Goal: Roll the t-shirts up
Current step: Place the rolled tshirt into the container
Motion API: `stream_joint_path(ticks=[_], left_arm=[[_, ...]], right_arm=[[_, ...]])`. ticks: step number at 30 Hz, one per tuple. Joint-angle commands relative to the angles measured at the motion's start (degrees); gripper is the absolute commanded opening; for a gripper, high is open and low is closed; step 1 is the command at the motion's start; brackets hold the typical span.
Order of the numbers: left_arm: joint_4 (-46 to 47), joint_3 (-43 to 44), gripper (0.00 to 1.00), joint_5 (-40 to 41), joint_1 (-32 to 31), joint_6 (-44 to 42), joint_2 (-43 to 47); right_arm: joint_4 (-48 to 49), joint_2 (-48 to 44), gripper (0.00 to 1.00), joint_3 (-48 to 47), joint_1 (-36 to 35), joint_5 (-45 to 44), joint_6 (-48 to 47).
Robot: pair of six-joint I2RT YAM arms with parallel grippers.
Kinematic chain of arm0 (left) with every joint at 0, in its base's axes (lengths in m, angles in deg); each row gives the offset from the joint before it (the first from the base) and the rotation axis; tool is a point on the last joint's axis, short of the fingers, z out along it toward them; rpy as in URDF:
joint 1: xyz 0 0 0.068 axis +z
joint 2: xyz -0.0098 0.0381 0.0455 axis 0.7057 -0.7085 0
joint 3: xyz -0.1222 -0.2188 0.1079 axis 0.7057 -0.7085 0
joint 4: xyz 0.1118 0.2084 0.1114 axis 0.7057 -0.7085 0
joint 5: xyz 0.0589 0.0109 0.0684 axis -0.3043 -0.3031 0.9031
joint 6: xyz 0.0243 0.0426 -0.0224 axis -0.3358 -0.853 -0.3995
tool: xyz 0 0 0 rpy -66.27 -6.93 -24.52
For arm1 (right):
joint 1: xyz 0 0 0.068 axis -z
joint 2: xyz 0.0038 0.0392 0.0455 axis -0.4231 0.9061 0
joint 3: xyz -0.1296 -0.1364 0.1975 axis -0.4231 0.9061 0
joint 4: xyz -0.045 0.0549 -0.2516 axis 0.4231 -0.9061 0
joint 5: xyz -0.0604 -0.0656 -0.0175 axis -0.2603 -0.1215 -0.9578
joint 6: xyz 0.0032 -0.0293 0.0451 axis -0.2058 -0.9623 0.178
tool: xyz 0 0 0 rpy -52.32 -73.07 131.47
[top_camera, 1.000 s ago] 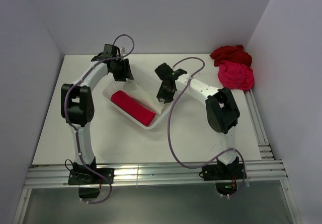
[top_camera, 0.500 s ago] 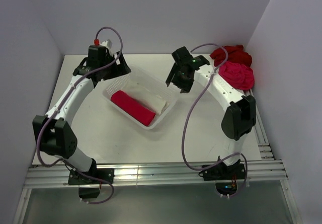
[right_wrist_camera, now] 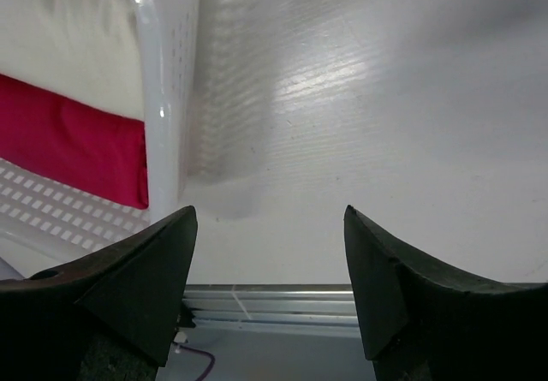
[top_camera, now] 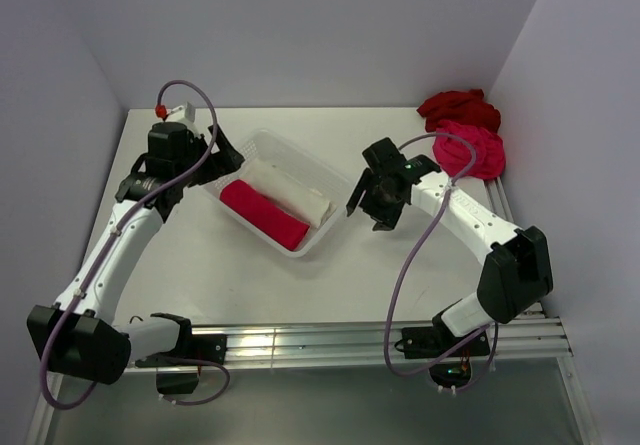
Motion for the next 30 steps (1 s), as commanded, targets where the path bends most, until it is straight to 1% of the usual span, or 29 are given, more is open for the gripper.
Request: stream_joint_path(ticks=[1, 8, 13, 16, 17, 19, 20, 21, 22, 23, 24, 25, 26, 27, 29, 30], left_arm=[[-0.2, -1.3, 0.92, 1.4, -0.1, 1.9, 3.7], [-4.0, -4.4, 0.93, 2.6, -0.1, 3.5, 10.6], [-5.1, -5.0, 0.92, 2.9, -0.1, 4.3, 13.7], [-6.5, -4.3, 0.92, 2.9, -0.1, 4.3, 14.1], [-6.8, -4.1, 0.92, 2.8, -0.1, 4.1, 14.3], [-7.4, -3.5, 0.92, 2.9, -0.1, 3.9, 14.4], [-8.1, -3.3, 0.93, 2.8, -0.1, 3.6, 14.7], [-8.5, -2.8, 0.92, 2.8, -0.1, 3.5, 14.8], [-8.9, -2.5, 0.92, 4.6, -0.1, 3.3, 14.9], [-9.7, -2.3, 0.92, 4.8, -0.1, 2.9, 15.1], [-10.2, -1.9, 0.93, 5.1, -0.1, 2.8, 15.3], [-10.4, -1.7, 0.92, 5.3, -0.1, 2.6, 15.3], [-10.7, -1.4, 0.93, 5.4, -0.1, 2.4, 15.6], [-11.2, -1.3, 0.92, 5.7, -0.1, 2.4, 15.6], [-11.5, -1.2, 0.93, 6.0, -0.1, 2.3, 15.9], [-11.8, -1.1, 0.92, 6.3, -0.1, 2.2, 15.9]], right_arm=[[7.3, -3.5, 0.77, 0.1, -2.5, -0.4, 3.1], [11.1, -1.6, 0.77, 1.6, -6.4, -0.1, 6.9], [14.3, 1.5, 0.73, 4.1, -7.8, 0.1, 9.2], [17.0, 4.1, 0.69, 4.1, -9.0, 0.4, 10.7], [17.7, 4.8, 0.62, 3.8, -9.5, 0.0, 11.4], [18.4, 7.0, 0.53, 2.4, -10.6, -0.1, 12.1], [19.0, 7.7, 0.38, 2.0, -11.1, -0.2, 12.6], [19.5, 8.5, 0.27, 0.8, -11.8, -0.1, 12.6], [19.7, 10.0, 0.17, 0.0, -12.0, -0.1, 12.4], [19.7, 11.3, 0.00, -1.2, -12.2, -0.3, 11.5], [19.2, 12.4, 0.00, -2.5, -12.4, -1.2, 10.6], [18.4, 13.7, 0.00, -6.2, -12.6, -1.9, 9.3], [16.8, 17.1, 0.00, -8.6, -12.7, -2.0, 5.3], [15.7, 18.9, 0.00, -13.5, -12.9, -5.0, 3.1], [13.5, 24.2, 0.00, -17.9, -13.2, -6.8, -2.0], [13.5, 25.8, 0.00, -20.6, -13.2, -6.2, -2.9]])
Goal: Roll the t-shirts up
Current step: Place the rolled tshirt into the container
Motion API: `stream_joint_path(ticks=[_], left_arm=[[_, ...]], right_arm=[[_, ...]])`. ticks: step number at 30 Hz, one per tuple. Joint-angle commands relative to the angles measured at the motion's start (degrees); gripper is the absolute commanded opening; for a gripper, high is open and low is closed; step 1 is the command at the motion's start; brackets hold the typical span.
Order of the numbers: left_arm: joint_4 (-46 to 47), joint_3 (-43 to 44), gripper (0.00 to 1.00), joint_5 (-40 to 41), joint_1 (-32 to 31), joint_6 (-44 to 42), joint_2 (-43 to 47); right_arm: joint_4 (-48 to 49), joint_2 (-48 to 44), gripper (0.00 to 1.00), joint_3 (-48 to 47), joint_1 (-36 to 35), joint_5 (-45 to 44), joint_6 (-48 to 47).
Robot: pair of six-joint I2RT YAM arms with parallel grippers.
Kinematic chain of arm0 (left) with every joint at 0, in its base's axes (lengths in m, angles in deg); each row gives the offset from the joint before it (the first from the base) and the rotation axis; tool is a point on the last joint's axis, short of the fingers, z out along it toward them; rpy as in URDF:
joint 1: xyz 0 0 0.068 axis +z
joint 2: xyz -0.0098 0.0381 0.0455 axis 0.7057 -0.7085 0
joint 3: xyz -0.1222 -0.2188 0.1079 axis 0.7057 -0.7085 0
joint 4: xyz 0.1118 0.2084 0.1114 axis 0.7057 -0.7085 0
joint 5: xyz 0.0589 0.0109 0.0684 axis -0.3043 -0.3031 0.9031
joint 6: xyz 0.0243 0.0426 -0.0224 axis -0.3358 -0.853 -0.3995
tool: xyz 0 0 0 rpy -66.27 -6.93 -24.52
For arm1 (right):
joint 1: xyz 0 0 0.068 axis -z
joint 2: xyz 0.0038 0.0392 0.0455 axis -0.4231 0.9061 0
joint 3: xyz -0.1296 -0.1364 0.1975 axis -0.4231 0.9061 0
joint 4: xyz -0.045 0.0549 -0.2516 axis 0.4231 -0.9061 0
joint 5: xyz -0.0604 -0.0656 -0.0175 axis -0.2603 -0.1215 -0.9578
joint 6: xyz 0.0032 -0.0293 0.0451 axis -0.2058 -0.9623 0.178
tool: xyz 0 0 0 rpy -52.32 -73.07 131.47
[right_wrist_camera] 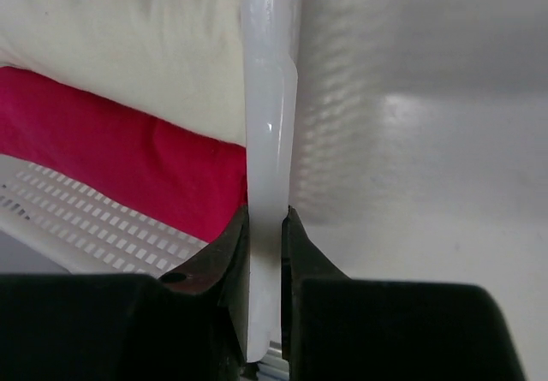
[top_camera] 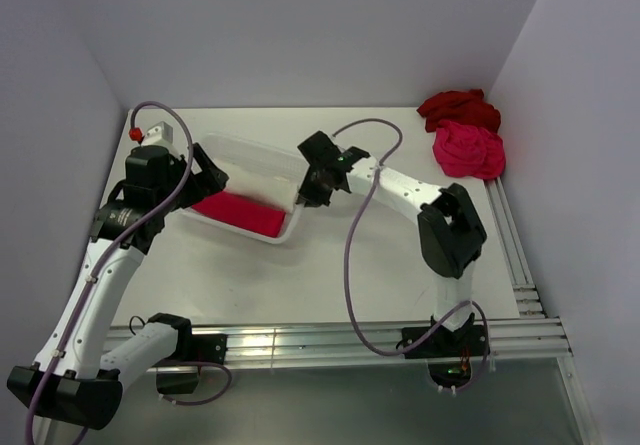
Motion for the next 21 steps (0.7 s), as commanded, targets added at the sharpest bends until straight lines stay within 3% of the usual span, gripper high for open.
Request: stream_joint_path(ticks=[1, 12, 17, 18, 19, 21], left_arm=[[-1.0, 2.7, 0.92, 1.8, -0.1, -1.1, 1.4], [-4.8, 5.9, 0.93, 3.4, -0.1, -1.0, 0.5], [-7.6, 6.7, 0.92, 5.6, -0.1, -1.3, 0.5], [-7.7, 6.7, 0.92, 5.9, -0.1, -1.3, 0.5], [-7.8, 6.7, 0.93, 6.1, -0.1, -1.2, 0.4], [-8.0, 6.7, 0.92, 6.5, 0.0, -1.2, 0.2]], right_arm=[[-1.8, 6.0, 0.00, -7.5, -0.9, -4.1, -10.0], [6.7, 24.3, 0.00, -28.0, 0.2, 2.4, -5.4], [20.2, 31.9, 0.00, -33.8, 1.4, 8.3, 0.5], [23.2, 32.9, 0.08, -35.5, 1.6, 9.1, 1.7], [27.3, 34.2, 0.39, -36.3, 2.1, 10.2, 3.6], [34.9, 38.5, 0.80, -42.9, 2.3, 11.5, 5.3]])
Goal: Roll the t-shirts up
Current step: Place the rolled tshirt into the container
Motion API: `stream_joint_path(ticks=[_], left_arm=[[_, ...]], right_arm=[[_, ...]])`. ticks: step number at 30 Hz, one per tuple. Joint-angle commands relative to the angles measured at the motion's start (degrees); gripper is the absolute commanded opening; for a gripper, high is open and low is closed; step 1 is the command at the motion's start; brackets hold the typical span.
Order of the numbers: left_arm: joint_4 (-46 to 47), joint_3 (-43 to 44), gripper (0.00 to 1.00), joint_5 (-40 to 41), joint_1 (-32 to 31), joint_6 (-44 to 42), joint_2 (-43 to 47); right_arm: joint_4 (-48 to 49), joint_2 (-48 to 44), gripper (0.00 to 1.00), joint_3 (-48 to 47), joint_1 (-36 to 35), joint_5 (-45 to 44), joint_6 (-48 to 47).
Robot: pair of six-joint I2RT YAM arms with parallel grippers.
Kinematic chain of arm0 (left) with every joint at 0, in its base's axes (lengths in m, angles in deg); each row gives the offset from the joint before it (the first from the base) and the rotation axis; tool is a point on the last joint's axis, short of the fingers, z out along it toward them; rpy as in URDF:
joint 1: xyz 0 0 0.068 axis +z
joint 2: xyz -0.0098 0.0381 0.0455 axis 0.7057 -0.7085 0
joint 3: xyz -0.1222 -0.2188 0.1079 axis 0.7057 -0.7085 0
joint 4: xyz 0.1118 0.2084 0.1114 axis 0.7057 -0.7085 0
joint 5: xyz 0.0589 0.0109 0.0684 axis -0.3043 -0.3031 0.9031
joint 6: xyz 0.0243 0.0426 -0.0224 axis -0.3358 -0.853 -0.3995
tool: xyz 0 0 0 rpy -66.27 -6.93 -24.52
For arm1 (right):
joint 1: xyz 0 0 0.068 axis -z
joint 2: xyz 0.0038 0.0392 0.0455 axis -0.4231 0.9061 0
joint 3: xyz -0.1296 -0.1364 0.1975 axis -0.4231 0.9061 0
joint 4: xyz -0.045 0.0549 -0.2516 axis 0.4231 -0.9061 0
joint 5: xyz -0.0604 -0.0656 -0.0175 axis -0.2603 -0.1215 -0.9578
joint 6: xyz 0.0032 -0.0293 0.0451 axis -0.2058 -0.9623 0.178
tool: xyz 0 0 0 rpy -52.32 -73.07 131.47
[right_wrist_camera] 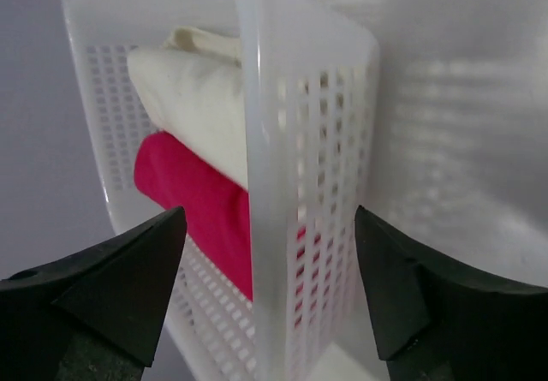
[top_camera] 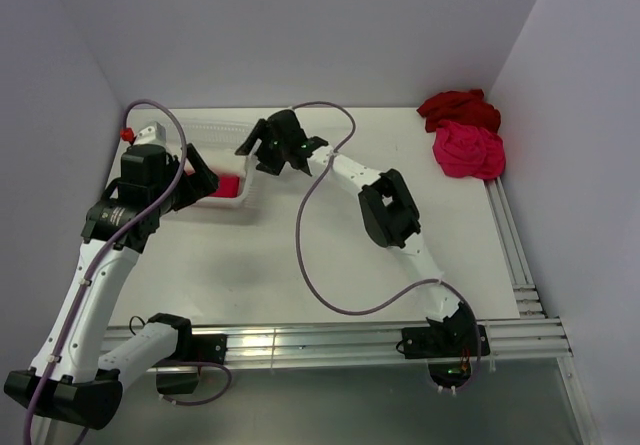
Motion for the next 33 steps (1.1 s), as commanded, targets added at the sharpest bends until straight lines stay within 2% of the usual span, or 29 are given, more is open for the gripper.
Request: stream_joint_path(ticks=[1, 4, 6, 8, 9, 11, 12, 14, 15, 19, 23, 26, 31, 33], left_arm=[[-0.9, 2.7, 0.92, 1.9, 0.0, -1.0, -0.3], [-0.2, 3.8, 0.92, 1.7, 0.0, -0.8, -1.1], [0.8, 4.3, 0.92, 1.6, 0.0, -0.6, -1.4], [1.7, 4.8, 0.92, 1.8, 0.1, -0.6, -1.8], [2.5, 4.9, 0.93, 1.9, 0.1, -0.7, -1.8], [3.7, 4.7, 0.93, 1.4, 0.1, -1.0, -1.8], [4.1, 4.4, 0.93, 1.0, 0.1, -1.1, -1.9], [5.6, 3.1, 0.93, 0.4, 0.2, -0.5, -2.2], [6.1, 2.6, 0.93, 0.3, 0.3, 0.2, -2.3], [8.4, -0.7, 0.93, -0.4, 0.4, 2.6, -2.0], [11.6, -3.3, 0.93, -0.5, 0.5, 4.2, -1.1], [11.9, -4.4, 0.93, -0.3, 0.5, 4.3, -1.2], [11.3, -6.1, 0.93, -0.1, 0.6, 4.1, -1.2], [11.1, -6.6, 0.93, 0.0, 0.6, 4.4, -0.3]], right_arm=[[15.1, 6.3, 0.89, -8.9, 1.7, 2.8, 5.8], [17.6, 3.2, 0.93, -8.5, 3.8, 5.1, 4.1], [19.8, -5.8, 0.94, 0.5, 5.0, 7.1, 0.5], [19.8, -13.4, 0.95, 10.0, 6.6, 10.1, -7.6], [18.6, -21.5, 0.96, 13.1, 7.2, 10.2, -12.8], [12.9, -29.2, 0.96, 21.6, 8.1, 8.7, -17.7], [11.2, -36.9, 0.97, 24.3, 8.4, 8.4, -20.9], [7.0, -44.3, 0.97, 32.3, 8.9, 6.3, -22.5], [6.0, -50.1, 0.97, 34.7, 9.3, 6.0, -23.8], [1.0, -63.7, 0.97, 45.3, 9.7, 3.2, -25.0], [-0.7, -73.2, 0.97, 55.1, 9.7, 0.1, -23.9], [-3.1, -78.6, 0.97, 58.7, 9.7, -3.2, -23.9], [-6.6, -83.2, 0.93, 61.1, 9.8, -6.1, -23.9], [-7.0, -84.2, 0.95, 61.8, 9.8, -6.0, -24.3]])
